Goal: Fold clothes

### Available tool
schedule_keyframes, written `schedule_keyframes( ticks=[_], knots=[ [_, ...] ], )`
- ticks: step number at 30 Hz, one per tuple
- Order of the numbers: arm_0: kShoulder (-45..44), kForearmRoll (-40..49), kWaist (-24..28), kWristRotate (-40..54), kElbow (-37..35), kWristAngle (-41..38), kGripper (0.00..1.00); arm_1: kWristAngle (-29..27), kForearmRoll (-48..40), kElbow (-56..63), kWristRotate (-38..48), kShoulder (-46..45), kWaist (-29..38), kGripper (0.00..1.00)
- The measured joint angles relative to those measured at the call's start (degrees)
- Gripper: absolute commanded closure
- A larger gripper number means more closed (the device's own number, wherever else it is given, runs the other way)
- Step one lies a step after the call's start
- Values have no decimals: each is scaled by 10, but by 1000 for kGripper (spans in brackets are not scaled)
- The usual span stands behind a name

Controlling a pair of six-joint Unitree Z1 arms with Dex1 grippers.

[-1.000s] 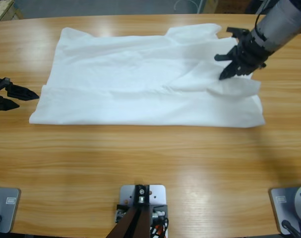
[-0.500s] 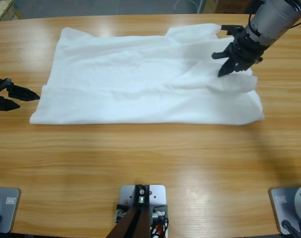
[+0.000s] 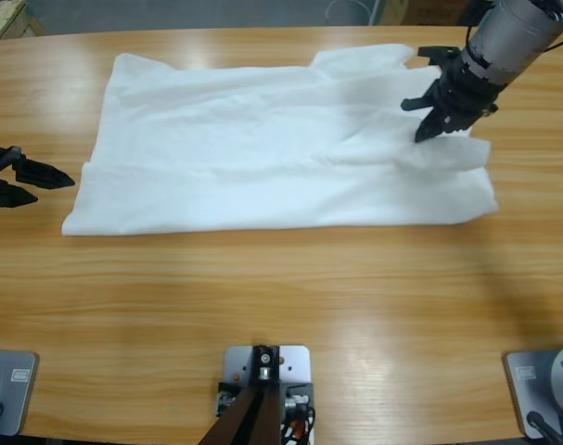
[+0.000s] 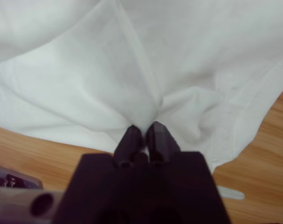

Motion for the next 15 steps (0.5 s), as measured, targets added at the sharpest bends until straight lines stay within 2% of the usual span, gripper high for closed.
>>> schedule_keyframes(
  ticks=[15],
  knots=[
    [0, 0, 0, 0, 0, 0, 193, -9, 25, -36, -13, 22, 0, 202]
  ],
)
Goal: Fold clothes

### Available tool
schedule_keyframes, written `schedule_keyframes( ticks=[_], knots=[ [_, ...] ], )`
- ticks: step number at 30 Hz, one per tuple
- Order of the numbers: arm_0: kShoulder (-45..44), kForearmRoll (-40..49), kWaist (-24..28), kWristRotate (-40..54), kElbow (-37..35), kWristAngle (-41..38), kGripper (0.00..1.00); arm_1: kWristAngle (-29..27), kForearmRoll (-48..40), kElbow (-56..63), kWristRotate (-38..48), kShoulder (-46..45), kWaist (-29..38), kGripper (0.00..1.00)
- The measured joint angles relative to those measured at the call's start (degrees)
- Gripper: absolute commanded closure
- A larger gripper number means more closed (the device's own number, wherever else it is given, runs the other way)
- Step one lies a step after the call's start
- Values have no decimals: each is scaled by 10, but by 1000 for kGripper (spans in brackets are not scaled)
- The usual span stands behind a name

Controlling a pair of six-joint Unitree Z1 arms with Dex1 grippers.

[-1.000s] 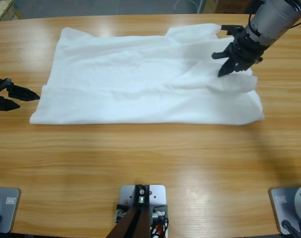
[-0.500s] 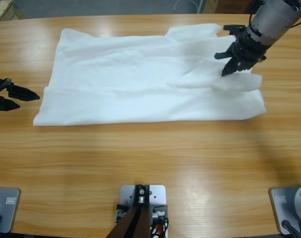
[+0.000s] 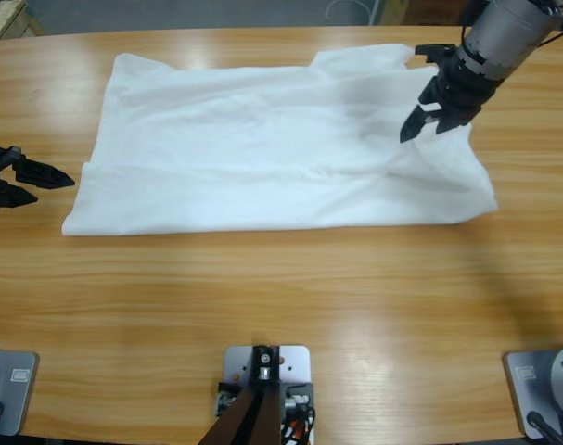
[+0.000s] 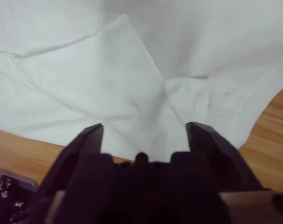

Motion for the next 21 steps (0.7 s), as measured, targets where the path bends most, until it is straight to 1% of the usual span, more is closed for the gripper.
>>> schedule_keyframes(
  ticks=[9, 14, 21],
  knots=[
    [0, 0, 0, 0, 0, 0, 193, 1, 23, -81, -7, 56, 4, 207],
    [0, 0, 0, 0, 0, 0, 193, 6, 25, -96, -7, 88, 21, 207],
    [0, 0, -1, 0, 0, 0, 193, 7, 25, -101, -20, 111, 23, 209]
  ],
)
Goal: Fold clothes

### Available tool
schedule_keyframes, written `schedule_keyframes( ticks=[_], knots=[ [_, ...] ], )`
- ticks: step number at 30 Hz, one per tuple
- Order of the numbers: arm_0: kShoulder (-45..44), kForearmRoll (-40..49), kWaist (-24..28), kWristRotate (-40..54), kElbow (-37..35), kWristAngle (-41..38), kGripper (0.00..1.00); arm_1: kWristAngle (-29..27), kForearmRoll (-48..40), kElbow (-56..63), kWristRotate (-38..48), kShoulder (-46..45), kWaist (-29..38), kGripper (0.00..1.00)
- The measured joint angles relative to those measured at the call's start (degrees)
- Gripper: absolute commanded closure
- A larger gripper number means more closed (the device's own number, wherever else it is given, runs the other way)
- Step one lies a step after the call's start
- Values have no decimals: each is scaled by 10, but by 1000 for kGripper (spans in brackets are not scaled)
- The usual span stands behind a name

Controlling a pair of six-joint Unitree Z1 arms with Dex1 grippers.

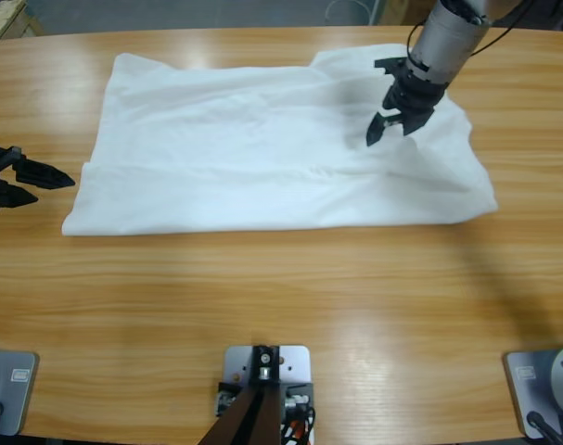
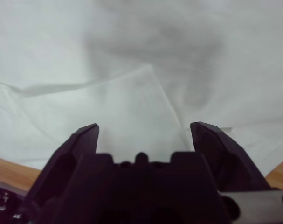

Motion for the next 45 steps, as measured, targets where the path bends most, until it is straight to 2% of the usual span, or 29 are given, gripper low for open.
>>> schedule_keyframes(
  ticks=[4, 5, 6, 8, 10, 11, 35, 36, 37, 38, 39, 42, 45],
  knots=[
    [0, 0, -1, 0, 0, 0, 193, 0, -1, -2, -16, 11, 0, 212],
    [0, 0, -1, 0, 0, 0, 194, 0, -1, -2, -20, 14, 0, 231],
    [0, 0, -1, 0, 0, 0, 195, 0, -1, -2, -22, 16, 0, 295],
    [0, 0, -2, 0, 0, 0, 194, 1, -1, -2, -25, 19, 0, 550],
    [0, 0, -2, 0, 0, 0, 194, 2, -1, -2, -26, 20, 0, 920],
    [0, 0, -2, 0, 0, 0, 195, 3, -1, -2, -26, 21, 1, 1000],
    [2, 0, -2, 0, 0, 0, 194, 13, 1, -4, -41, 19, 1, 1000],
    [2, 0, -2, 0, 0, 0, 194, 12, 4, -7, -41, 19, 1, 859],
    [2, 0, -3, 0, 0, 0, 195, 11, 8, -11, -41, 19, 1, 536],
    [2, 0, -3, 0, 0, 0, 196, 7, 14, -18, -41, 19, 1, 393],
    [2, 0, -3, 0, 0, 0, 195, 1, 19, -24, -41, 19, 1, 303],
    [2, 0, -3, 0, 0, 0, 196, -7, 28, -30, -41, 19, 1, 224],
    [2, 0, -3, 0, 0, 0, 194, -7, 29, -30, -40, 18, 1, 220]
  ],
)
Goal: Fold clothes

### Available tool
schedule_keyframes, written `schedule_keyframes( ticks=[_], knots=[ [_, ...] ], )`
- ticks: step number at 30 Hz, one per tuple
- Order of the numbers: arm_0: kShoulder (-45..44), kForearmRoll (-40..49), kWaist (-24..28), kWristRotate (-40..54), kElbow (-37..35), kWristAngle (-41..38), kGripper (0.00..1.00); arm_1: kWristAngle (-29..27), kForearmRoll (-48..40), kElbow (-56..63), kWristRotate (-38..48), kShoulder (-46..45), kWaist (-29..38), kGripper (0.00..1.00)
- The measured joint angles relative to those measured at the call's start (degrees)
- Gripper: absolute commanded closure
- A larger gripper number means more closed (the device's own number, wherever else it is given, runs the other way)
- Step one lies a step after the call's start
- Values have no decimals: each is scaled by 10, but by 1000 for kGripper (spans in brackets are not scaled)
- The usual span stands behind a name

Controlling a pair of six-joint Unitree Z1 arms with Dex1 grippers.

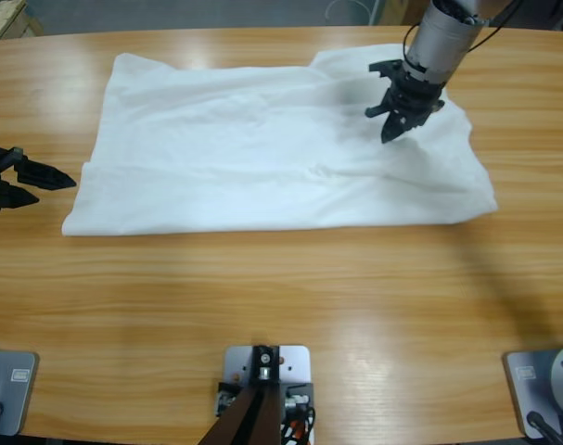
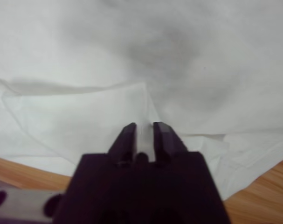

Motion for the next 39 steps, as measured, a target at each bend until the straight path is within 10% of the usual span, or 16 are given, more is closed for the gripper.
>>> schedule_keyframes(
  ticks=[14, 21, 26, 28, 39],
  knots=[
    [5, 0, 0, 0, 0, 0, 194, 0, -16, 0, 1, 0, 0, 231],
    [7, 0, 0, 0, 0, 0, 195, 1, -24, 8, 1, 0, 0, 655],
    [7, 0, 0, 0, 0, 0, 196, 2, -38, 35, 1, 0, 0, 684],
    [7, 0, 0, 0, 0, 0, 196, 2, -44, 45, 1, 0, 0, 977],
    [7, 0, 0, 0, 0, 0, 195, 2, -49, 63, 1, 0, 0, 1000]
  ],
)
